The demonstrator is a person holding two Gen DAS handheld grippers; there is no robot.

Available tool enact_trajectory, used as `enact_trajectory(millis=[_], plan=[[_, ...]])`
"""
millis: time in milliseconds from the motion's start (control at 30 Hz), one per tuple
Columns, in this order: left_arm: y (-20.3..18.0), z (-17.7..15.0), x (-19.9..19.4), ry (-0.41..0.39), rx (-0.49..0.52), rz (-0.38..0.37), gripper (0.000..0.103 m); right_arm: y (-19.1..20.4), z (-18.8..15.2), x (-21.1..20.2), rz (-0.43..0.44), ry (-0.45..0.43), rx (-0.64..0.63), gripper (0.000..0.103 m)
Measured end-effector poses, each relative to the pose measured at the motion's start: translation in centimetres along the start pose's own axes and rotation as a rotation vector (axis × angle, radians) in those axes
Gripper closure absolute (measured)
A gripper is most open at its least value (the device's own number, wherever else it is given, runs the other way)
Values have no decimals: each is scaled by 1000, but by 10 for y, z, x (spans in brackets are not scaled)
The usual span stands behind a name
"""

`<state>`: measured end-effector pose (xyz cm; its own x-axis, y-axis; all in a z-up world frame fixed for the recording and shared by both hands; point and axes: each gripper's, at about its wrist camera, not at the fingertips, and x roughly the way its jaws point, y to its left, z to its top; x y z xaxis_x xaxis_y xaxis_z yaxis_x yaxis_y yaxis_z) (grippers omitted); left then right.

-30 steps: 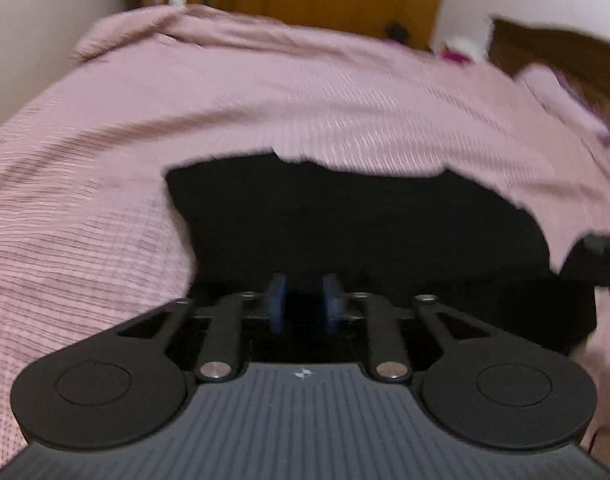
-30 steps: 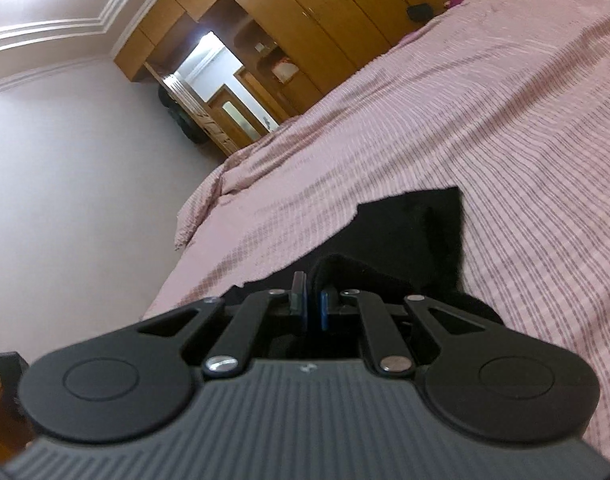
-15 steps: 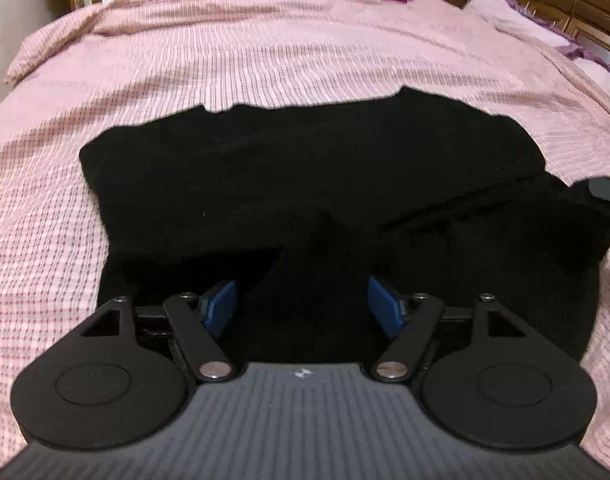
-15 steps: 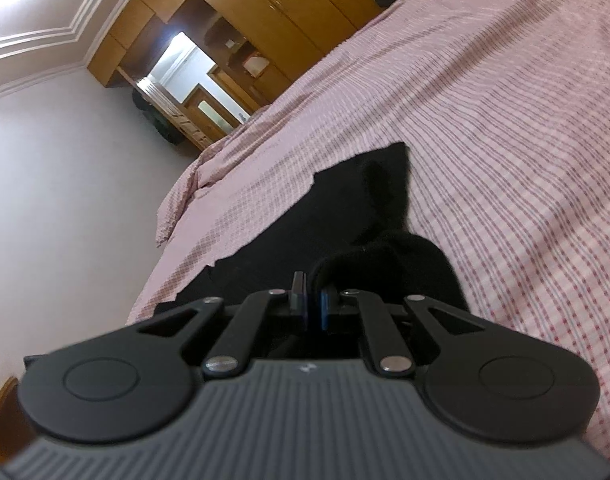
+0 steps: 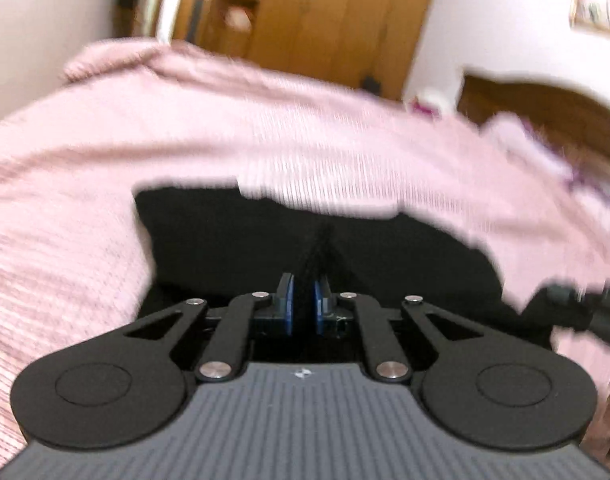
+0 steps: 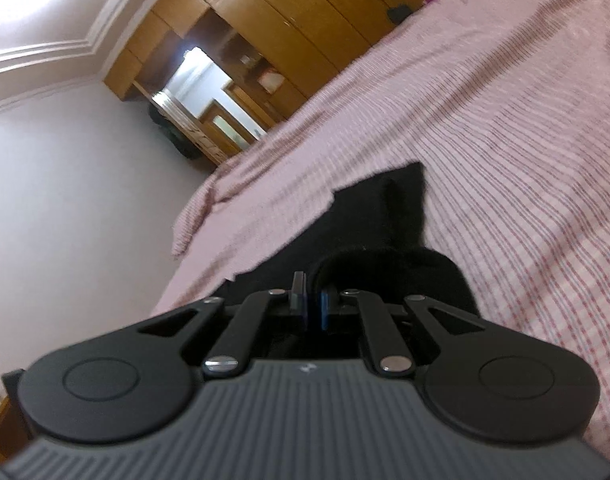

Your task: Fold small clothes

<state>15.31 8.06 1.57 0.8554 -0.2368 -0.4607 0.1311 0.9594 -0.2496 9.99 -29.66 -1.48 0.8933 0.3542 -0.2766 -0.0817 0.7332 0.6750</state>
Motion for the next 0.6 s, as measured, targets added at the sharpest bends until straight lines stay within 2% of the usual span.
enact_trajectory(millis=[133, 233, 333, 500, 533, 600], plan=[[4, 32, -12, -140, -32, 39, 96, 18, 13, 6, 33, -45, -47, 94], [7, 50, -7, -169, -40, 58, 97, 28, 24, 18, 49, -51, -59, 94], [11, 59, 3, -123, -46, 43, 97, 36, 26, 31, 47, -42, -82, 94], [12, 39, 21, -1, 37, 65, 95, 32, 20, 37, 27, -18, -81, 94], [11, 34, 25, 30, 58, 57, 93, 28, 17, 37, 21, -13, -72, 94], [12, 22, 34, 93, 98, 38, 83, 23, 14, 35, 11, -6, -51, 94]])
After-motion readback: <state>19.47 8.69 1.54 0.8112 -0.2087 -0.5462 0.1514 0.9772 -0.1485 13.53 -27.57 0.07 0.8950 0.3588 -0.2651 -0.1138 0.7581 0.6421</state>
